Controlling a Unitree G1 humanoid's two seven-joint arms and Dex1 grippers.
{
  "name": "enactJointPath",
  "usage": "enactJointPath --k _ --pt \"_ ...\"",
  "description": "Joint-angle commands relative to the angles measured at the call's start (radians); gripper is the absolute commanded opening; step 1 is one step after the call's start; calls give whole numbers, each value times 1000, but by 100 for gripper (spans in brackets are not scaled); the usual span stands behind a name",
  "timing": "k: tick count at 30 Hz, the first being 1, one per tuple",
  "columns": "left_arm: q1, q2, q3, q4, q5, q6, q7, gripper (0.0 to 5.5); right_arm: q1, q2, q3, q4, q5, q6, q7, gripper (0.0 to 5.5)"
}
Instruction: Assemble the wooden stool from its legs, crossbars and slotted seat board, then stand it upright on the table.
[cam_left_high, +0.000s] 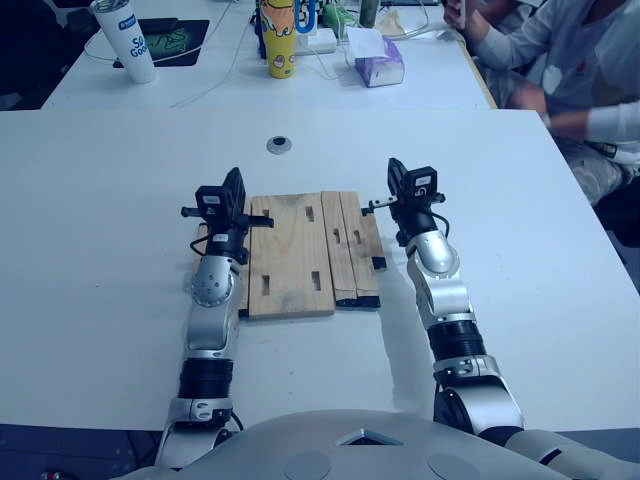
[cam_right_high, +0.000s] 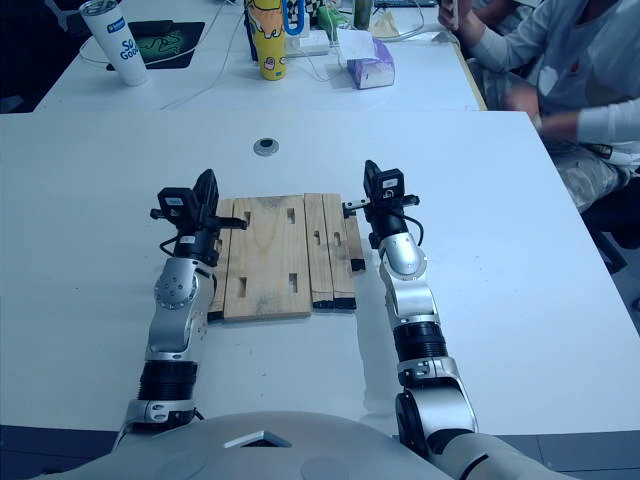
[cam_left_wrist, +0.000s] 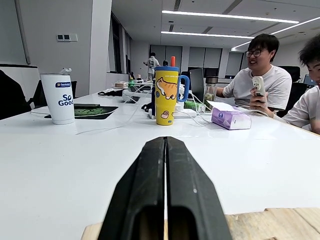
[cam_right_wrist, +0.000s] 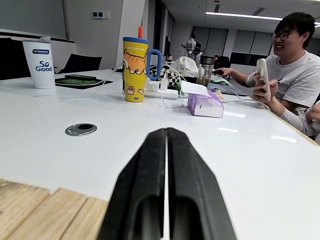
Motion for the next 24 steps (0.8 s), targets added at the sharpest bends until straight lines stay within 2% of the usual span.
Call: enactJointPath --k 1,4,6,14,19,22,24 --pt "-2 3 5 -7 -3 10 0 0 -16 3 -5 6 6 6 -2 3" --pt "8 6 9 -16 -3 12 1 0 -11 2 -4 0 6 7 -2 3" --pt "49 23 52 -50 -35 30 -3 0 -9 1 -3 -4 6 9 0 3" --pt "310 189 206 -211 -76 118 -90 0 38 -12 -17 -51 4 24 -10 3" --pt "433 255 199 -239 -67 263 -153 0 50 -9 -14 -73 -1 36 -11 3" --pt "433 264 200 -241 -87 297 -175 0 55 -11 -15 -76 -5 38 -14 3" --pt "425 266 202 -240 -104 309 -193 29 56 -11 -16 -74 -6 37 -16 0"
